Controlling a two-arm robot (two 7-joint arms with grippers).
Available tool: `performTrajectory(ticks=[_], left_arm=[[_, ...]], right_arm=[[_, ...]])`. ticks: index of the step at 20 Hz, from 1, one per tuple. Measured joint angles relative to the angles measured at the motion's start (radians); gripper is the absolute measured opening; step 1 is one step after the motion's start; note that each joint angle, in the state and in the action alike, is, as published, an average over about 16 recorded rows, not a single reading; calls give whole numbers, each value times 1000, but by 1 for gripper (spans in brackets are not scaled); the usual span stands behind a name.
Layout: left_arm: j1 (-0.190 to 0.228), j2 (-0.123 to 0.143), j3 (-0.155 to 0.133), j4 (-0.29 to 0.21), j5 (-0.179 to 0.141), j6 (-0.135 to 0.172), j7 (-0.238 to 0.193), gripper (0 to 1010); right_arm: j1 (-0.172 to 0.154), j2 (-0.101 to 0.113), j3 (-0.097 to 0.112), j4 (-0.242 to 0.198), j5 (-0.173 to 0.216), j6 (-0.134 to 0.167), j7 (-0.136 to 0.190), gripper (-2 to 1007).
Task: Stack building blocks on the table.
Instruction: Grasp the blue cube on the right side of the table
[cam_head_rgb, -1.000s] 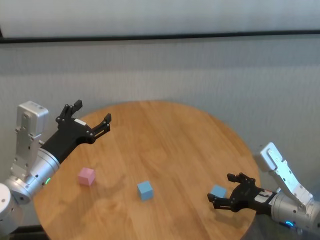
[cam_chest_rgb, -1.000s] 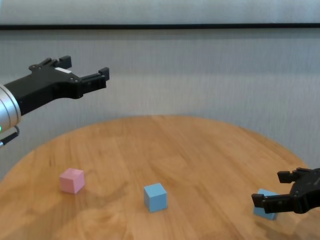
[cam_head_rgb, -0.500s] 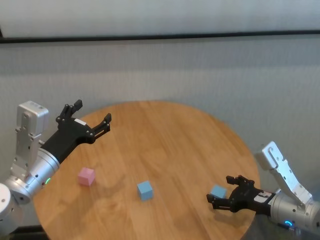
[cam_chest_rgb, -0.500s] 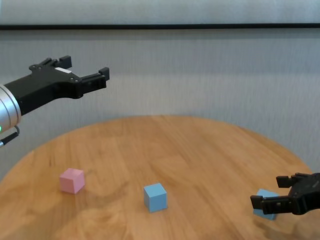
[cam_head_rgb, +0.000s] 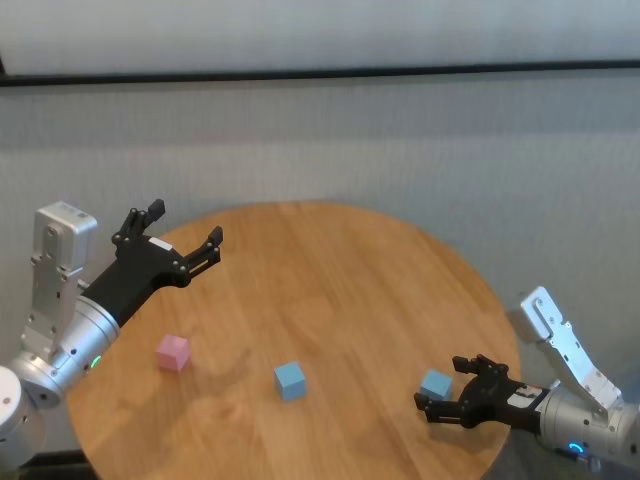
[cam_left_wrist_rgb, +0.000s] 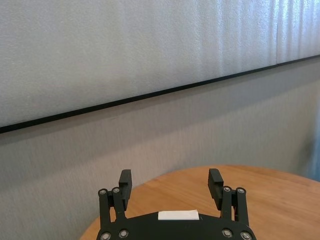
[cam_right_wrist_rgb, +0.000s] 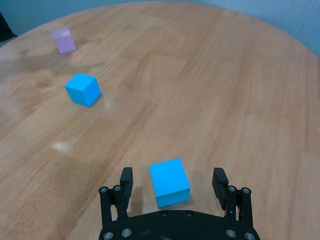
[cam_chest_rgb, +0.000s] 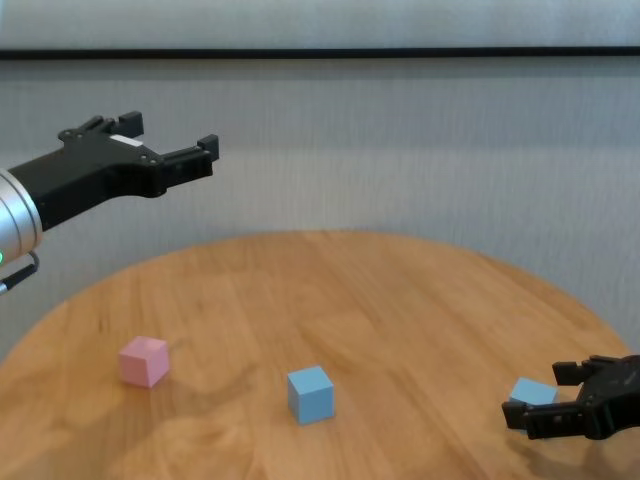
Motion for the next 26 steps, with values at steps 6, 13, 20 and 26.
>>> performTrajectory(ticks=[6,13,20,26], left_arm=[[0,0,0,0,0,0,0,1000],[0,0,0,0,0,0,0,1000],[0,0,0,0,0,0,0,1000],[0,0,0,0,0,0,0,1000]], right_arm=[[11,-2,-9,16,-17,-8,12,1001],[19,-1,-16,22,-29,-16,19,998],[18,0,-16,20,-29,-16,18,937],[17,1,-15,18,-27,-15,17,776]])
